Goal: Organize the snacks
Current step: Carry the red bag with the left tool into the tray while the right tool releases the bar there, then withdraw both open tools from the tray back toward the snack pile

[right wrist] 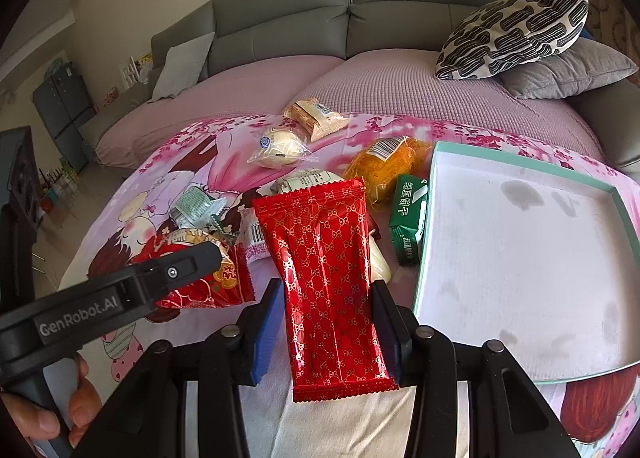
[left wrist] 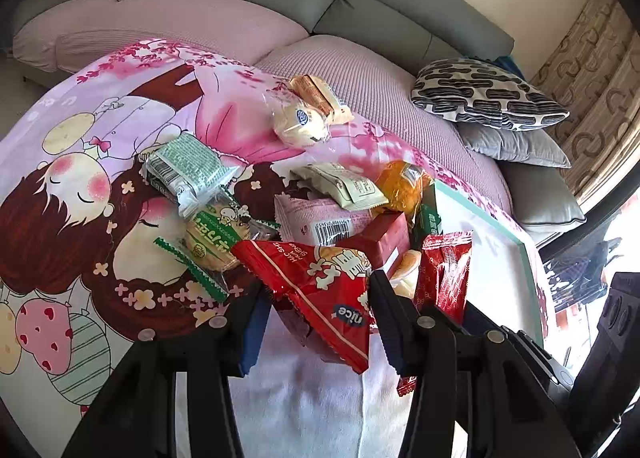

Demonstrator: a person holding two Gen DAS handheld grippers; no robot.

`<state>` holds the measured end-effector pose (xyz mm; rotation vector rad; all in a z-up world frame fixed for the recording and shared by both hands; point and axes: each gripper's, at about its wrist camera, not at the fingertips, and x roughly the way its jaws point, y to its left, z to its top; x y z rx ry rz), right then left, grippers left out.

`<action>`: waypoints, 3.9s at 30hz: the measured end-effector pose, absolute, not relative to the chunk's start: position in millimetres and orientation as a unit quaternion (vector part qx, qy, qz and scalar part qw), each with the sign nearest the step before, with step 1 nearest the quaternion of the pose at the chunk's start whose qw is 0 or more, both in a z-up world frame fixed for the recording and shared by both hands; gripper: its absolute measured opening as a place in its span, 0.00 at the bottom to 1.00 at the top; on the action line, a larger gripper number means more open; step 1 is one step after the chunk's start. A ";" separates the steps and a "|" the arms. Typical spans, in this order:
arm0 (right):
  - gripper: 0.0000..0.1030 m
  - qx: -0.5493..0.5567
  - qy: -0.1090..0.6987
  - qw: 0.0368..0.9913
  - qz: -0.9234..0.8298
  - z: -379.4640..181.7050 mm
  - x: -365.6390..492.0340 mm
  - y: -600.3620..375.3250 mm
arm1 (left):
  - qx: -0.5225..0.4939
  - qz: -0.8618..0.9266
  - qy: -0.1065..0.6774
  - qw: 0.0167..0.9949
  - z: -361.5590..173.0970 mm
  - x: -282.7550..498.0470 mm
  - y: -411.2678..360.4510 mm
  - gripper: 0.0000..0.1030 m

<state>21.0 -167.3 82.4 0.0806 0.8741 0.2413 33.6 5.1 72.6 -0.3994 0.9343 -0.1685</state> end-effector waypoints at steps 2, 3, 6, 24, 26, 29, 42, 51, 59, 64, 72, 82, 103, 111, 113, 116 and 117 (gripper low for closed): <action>0.45 0.042 0.420 0.899 0.116 83.6 20.5 -169.3 | -0.192 -0.081 0.439 0.874 76.7 32.3 6.1 0.50; 0.45 0.043 0.420 0.899 0.116 84.1 20.6 -170.0 | -0.192 -0.081 0.437 0.875 78.0 31.9 6.5 0.50; 0.45 0.046 0.419 0.899 0.116 84.5 21.0 -171.9 | -0.191 -0.084 0.434 0.876 79.6 31.5 4.8 0.49; 0.45 0.122 0.377 0.915 -0.079 102.1 14.1 -311.2 | -0.124 -0.192 0.411 0.883 123.4 54.9 -85.3 0.50; 0.45 0.130 0.369 0.913 -0.115 102.4 9.9 -332.8 | -0.114 -0.212 0.405 0.882 129.1 57.6 -103.1 0.49; 0.45 0.147 0.355 0.910 -0.157 101.3 5.3 -362.1 | -0.100 -0.238 0.401 0.879 135.0 59.8 -129.3 0.50; 0.45 0.147 0.377 0.890 -0.211 74.5 10.2 -400.7 | -0.055 -0.283 0.421 0.860 98.9 75.7 -194.3 0.50; 0.45 0.127 0.407 0.881 -0.205 58.7 18.4 -390.9 | -0.055 -0.282 0.446 0.848 75.2 83.8 -199.9 0.50; 0.45 0.128 0.422 0.873 -0.208 51.3 22.8 -391.5 | -0.065 -0.282 0.442 0.849 67.6 91.1 -201.1 0.50; 0.45 0.127 0.427 0.871 -0.209 49.8 23.9 -391.1 | -0.068 -0.282 0.442 0.849 59.7 96.3 -206.4 0.50; 0.45 0.136 0.427 0.868 -0.212 50.3 22.9 -393.5 | -0.064 -0.269 0.466 0.841 49.3 99.7 -210.1 0.51; 0.45 0.135 0.426 0.870 -0.209 53.8 21.1 -391.2 | -0.042 -0.255 0.497 0.829 54.9 91.6 -204.3 0.62; 0.72 0.122 0.426 0.871 -0.210 60.8 21.6 -373.7 | 0.020 -0.201 0.470 0.859 78.4 69.0 -176.3 0.82; 1.00 0.116 0.416 0.877 -0.208 60.7 23.8 -366.2 | 0.045 -0.177 0.445 0.877 79.0 69.7 -173.0 0.93; 1.00 0.119 0.415 0.878 -0.206 60.8 23.7 -366.5 | 0.050 -0.173 0.442 0.879 78.7 69.9 -172.9 0.94; 1.00 0.119 0.412 0.879 -0.209 61.8 23.2 -367.4 | 0.051 -0.172 0.437 0.881 79.0 69.5 -172.7 0.94; 1.00 0.118 0.411 0.879 -0.210 62.2 23.0 -367.6 | 0.051 -0.172 0.435 0.882 79.3 69.3 -172.6 0.94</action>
